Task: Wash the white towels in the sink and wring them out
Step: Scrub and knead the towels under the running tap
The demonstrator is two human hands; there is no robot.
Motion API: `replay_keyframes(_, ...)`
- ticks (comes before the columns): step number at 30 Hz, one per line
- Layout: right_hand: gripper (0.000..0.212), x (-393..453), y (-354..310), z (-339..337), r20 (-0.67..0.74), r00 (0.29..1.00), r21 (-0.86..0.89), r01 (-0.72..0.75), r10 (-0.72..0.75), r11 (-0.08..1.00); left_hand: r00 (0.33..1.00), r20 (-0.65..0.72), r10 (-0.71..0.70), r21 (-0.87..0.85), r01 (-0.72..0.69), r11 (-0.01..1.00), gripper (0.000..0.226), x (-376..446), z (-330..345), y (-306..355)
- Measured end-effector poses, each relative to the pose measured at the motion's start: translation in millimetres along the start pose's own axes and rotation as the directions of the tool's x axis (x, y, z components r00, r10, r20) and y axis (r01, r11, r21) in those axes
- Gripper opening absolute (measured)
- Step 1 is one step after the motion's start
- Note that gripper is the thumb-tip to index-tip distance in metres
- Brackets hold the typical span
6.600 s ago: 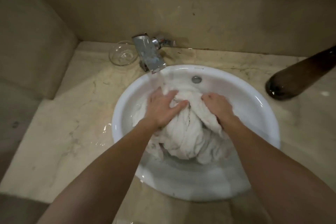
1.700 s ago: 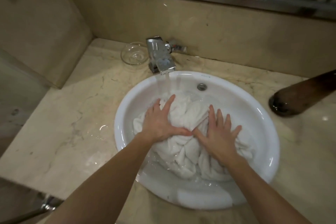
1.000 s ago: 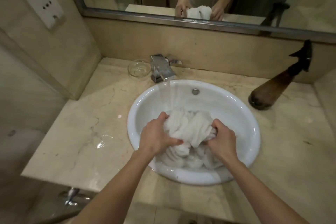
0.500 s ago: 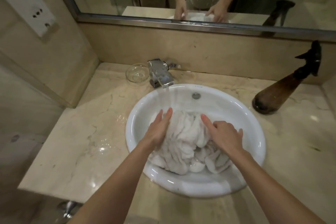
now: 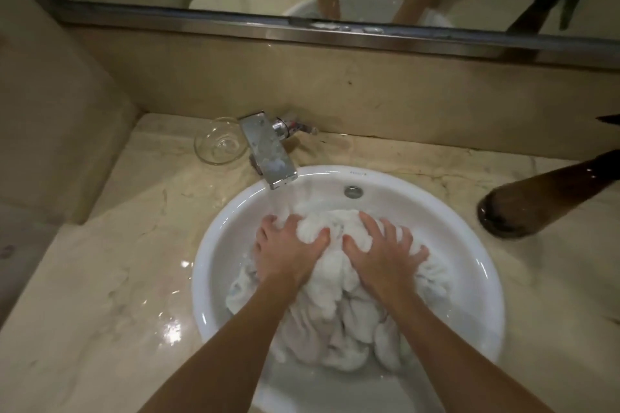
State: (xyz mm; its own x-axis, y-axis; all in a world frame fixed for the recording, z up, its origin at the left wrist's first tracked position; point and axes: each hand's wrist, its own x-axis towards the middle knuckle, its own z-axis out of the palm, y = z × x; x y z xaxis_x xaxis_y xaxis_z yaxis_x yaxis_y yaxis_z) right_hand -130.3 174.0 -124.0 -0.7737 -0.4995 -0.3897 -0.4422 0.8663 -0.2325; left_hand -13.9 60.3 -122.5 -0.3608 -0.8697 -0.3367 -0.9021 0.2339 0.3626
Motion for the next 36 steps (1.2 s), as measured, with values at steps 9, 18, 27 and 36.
replay_keyframes(9, 0.066, 29.4, -17.4, 7.8, -0.088, 0.996, -0.142, -0.014, 0.001, 0.990, 0.968, -0.232, 0.096, 0.004, -0.098, 0.995, 0.083, 36.5, 23.4, -6.2)
replay_keyframes(18, 0.059, 22.1, -16.1, 8.7, -0.183, 0.981, -0.077, 0.049, -0.062, 0.996, 0.985, -0.141, 0.101, 0.024, -0.098, 0.995, 0.072, 20.6, 6.4, 1.9)
replay_keyframes(27, 0.066, -26.8, 3.1, -11.1, -0.006, 0.981, 0.085, 0.194, -0.194, 0.977, 0.988, 0.120, 0.100, 0.015, -0.102, 0.995, 0.079, -37.8, -11.4, -4.1)
replay_keyframes(36, 0.073, -11.9, -0.4, 3.8, -0.076, 0.946, -0.053, 0.312, -0.315, 0.949, 0.997, 0.033, 0.068, 0.134, -0.072, 0.988, 0.094, -15.9, 8.4, 5.9)
